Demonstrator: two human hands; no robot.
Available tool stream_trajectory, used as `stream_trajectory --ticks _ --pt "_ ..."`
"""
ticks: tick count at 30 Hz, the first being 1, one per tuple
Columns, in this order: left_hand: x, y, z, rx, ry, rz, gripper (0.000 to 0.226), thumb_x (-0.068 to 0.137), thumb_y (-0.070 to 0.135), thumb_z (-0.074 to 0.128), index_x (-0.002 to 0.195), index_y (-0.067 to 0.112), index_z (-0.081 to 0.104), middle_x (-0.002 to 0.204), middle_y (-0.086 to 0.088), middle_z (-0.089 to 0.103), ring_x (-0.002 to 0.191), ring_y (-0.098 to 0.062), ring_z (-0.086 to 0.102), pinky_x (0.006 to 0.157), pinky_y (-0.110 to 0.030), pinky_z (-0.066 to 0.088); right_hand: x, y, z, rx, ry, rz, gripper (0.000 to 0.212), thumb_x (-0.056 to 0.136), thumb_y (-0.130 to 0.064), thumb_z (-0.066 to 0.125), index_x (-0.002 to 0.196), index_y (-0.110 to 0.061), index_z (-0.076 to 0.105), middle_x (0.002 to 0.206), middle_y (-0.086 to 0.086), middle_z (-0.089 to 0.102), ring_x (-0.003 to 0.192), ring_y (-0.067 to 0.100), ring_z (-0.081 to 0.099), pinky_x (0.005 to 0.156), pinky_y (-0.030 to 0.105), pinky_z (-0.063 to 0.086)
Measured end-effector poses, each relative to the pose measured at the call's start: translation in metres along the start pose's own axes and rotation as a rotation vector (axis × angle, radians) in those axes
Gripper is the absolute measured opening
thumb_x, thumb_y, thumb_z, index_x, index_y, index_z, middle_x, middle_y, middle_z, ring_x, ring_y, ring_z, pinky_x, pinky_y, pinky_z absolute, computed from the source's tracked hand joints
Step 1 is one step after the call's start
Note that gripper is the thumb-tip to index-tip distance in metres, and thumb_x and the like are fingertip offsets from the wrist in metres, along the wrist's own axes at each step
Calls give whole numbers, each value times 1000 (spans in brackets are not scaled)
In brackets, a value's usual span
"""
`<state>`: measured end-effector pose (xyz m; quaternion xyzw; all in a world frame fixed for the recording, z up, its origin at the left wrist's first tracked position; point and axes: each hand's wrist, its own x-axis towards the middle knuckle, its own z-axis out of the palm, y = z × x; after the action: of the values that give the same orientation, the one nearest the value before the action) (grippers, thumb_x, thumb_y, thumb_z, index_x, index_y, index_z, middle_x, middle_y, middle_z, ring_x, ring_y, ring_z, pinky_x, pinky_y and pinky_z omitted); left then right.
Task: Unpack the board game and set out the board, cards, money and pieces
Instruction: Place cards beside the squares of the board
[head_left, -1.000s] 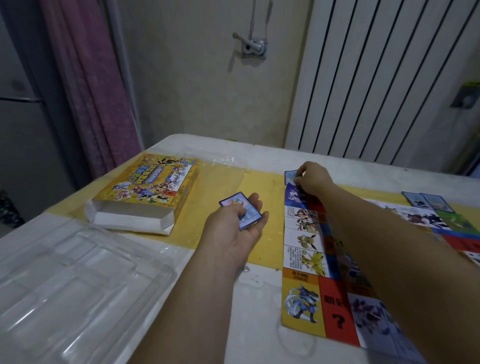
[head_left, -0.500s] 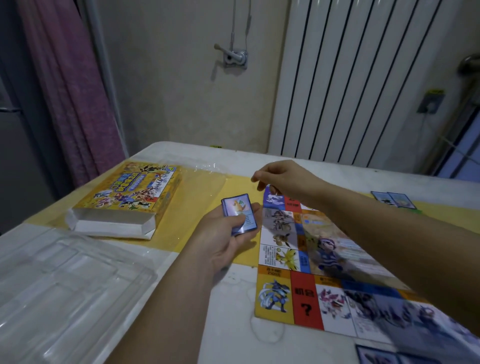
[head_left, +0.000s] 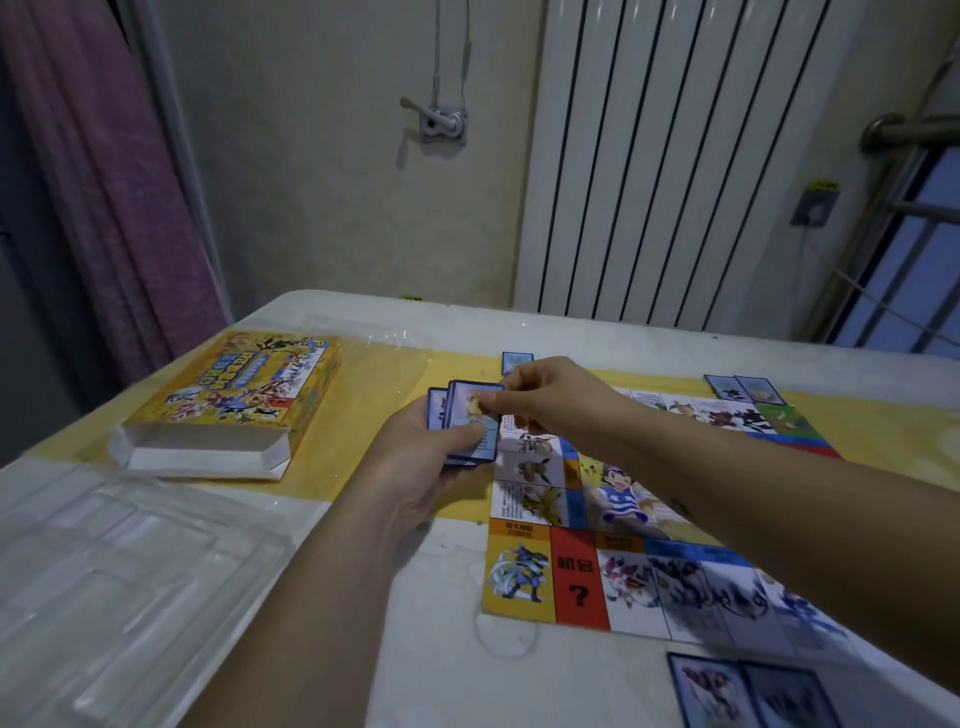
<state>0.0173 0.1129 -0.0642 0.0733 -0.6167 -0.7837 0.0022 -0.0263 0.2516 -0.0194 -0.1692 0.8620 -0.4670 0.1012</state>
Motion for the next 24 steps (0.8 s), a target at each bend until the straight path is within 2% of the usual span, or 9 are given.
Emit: stream_trajectory --ticks 4,7,9,12,16,20,22,24 --pt "-2 4 -9 -12 -1 -75 18 88 2 60 100 15 61 87 -6 68 74 -17 63 56 -24 50 -1 2 6 22 -23 39 20 89 -28 63 73 -16 66 66 -5 54 62 10 47 58 22 40" --pt "-7 8 -17 -140 -53 -173 16 92 3 54 105 9 61 96 -15 68 84 -23 66 59 -31 58 -3 4 14 75 -29 62 17 90 -26 63 76 -17 66 69 -5 56 65 9 48 59 21 42" --pt "-9 11 -20 -170 -88 -192 19 93 1 50 109 6 59 101 -20 67 84 -27 68 59 -32 60 -5 8 20 115 -18 58 17 90 -25 62 76 -18 67 69 -5 56 65 9 48 57 20 41" --pt "-12 11 -21 -101 -128 -151 24 92 -3 50 114 5 57 97 -18 68 72 -20 71 56 -27 58 -11 16 29 232 1 99 13 92 -23 60 88 -15 69 71 -2 55 63 10 45 55 19 39" --pt "-11 6 -14 -36 -159 -110 27 92 -5 50 114 9 57 97 -13 69 70 -18 71 59 -24 58 -22 22 28 335 55 133 12 89 -21 64 94 -12 69 73 3 56 57 9 45 55 21 43" --pt "-10 -1 -1 7 -165 -73 31 91 -5 51 117 11 57 108 -15 67 89 -24 69 73 -29 57 -35 27 16 361 117 137 29 85 -20 70 107 -3 62 87 9 61 67 14 54 57 20 49" --pt "-13 -2 8 17 -180 -61 29 91 -5 52 114 11 58 108 -15 67 93 -26 67 75 -31 56 -45 28 11 367 162 133 28 83 -19 71 104 -5 60 88 8 61 70 15 57 58 20 50" --pt "-17 -3 17 32 -208 -49 26 90 -5 54 108 12 60 98 -12 70 83 -21 68 65 -28 57 -55 30 5 366 205 122 19 83 -18 72 96 -11 59 86 7 62 69 13 58 57 17 50"
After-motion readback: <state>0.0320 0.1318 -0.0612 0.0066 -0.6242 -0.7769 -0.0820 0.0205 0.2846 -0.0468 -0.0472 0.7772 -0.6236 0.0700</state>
